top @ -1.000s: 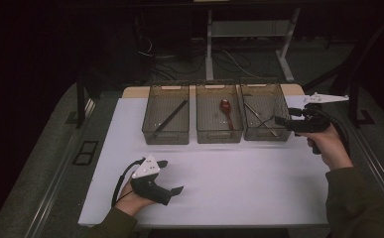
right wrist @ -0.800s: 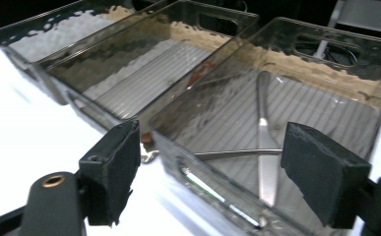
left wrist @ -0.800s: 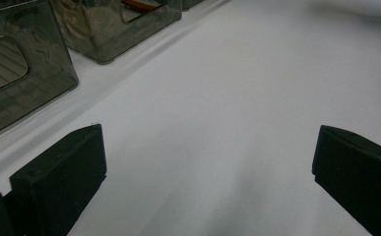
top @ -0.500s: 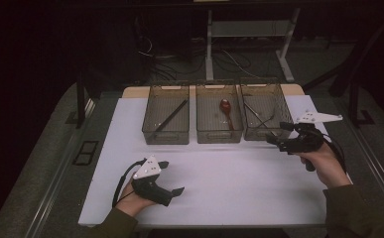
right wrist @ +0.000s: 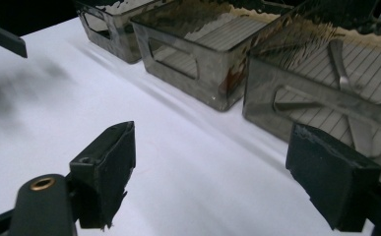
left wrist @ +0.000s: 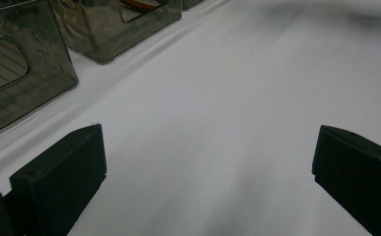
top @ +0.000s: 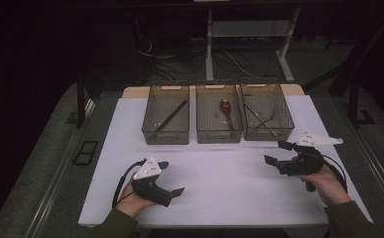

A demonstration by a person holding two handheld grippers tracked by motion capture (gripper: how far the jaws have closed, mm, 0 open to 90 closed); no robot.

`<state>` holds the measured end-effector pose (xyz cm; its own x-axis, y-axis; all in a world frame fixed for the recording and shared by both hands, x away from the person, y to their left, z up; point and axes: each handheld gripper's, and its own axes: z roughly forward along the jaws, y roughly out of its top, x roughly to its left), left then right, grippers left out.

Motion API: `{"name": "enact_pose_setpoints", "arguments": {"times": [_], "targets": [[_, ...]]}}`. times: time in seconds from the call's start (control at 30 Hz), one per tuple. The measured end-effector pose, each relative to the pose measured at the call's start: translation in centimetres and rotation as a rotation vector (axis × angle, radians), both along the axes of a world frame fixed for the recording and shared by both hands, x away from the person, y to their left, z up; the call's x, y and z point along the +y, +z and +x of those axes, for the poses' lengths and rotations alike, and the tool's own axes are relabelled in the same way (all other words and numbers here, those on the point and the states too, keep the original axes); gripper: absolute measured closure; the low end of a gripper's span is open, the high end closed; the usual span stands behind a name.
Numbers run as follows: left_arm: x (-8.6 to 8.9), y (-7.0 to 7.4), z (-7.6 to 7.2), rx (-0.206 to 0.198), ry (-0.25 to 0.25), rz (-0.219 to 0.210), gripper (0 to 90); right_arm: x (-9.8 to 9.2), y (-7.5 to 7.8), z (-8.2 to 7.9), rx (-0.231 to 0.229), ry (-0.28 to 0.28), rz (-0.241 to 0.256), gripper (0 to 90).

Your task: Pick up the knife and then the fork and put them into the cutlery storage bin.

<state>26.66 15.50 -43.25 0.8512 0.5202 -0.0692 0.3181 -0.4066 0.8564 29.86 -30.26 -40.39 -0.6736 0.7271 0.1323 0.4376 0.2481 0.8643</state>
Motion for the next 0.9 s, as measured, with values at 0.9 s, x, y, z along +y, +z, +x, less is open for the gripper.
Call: {"name": "enact_pose_setpoints", "arguments": {"times": [0.9], "targets": [[-0.2,0.1,-0.2,-0.004,-0.004,-0.002,0.0,0.0,-4.1,-3.9,0.045,0.033,-0.013,12.4]]}}
